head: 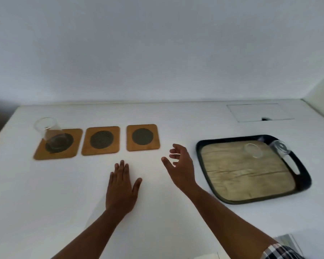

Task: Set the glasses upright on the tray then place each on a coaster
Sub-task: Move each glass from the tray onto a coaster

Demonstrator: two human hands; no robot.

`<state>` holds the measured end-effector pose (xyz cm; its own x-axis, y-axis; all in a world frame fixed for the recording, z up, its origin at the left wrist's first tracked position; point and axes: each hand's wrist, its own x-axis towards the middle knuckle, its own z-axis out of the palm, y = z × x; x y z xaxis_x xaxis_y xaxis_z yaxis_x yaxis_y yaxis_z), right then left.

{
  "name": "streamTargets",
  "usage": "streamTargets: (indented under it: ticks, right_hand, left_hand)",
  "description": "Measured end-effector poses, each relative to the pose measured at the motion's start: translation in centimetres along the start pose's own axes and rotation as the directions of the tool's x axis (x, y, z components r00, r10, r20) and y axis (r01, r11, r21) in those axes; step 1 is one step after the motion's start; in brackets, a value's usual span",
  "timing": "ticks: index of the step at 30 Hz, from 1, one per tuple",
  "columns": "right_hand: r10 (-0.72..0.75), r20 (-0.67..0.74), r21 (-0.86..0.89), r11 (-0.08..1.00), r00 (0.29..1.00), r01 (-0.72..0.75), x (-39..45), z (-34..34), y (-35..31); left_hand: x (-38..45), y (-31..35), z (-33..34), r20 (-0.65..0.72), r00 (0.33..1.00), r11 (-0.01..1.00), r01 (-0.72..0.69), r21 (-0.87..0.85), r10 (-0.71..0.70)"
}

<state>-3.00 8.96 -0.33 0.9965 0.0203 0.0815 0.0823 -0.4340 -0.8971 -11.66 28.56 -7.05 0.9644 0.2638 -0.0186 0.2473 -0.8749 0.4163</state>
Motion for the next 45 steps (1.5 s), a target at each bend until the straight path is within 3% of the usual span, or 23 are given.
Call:
streamTargets:
  ticks: [3,8,14,21,31,40,45]
  right_hand:
    - [-0.049,-0.15,-0.045,0.998,0.988,0.043,0.4,-5.7,1.3]
    - [-0.222,-0.365,-0.246,0.96,0.904,0.136,1.7,-13.7,3.4]
    - [-0.101,-0.51,-0.244,0.969,0.854,-0.031,4.0,-20.2,7.7]
    - [0.191,-0.341,0.031,0.981,0.92,-0.192,5.9,-22.7,12.4]
    - [0.296,-0.251,0.025,0.954,0.922,-0.299,5.8,-22.3,14.5]
    - [0.138,-0.293,0.05,0.99,0.946,-0.129,5.3,-21.1,9.7]
    - [0.038,-0.208,0.092,0.996,0.977,-0.02,4.5,-17.2,5.9]
  left_hand:
    - [0.1,3.8,1.5,0.042,0.998,0.998,-0.052,0.038,0.051]
    - [-0.7,7.7,3.9,0.076,0.994,0.994,-0.083,0.07,0.078]
    - [-1.1,8.2,5.0,0.036,0.998,0.992,-0.052,0.115,0.048]
    - [-1.2,8.8,4.9,0.037,0.999,0.99,-0.036,0.139,0.032]
    - [-0.9,8.8,4.7,0.084,0.996,0.988,-0.03,0.155,0.017]
    - [-1.1,8.0,4.8,0.082,0.995,0.989,-0.061,0.132,0.05]
    - [-1.0,6.9,4.5,0.091,0.991,0.993,-0.104,0.046,0.1]
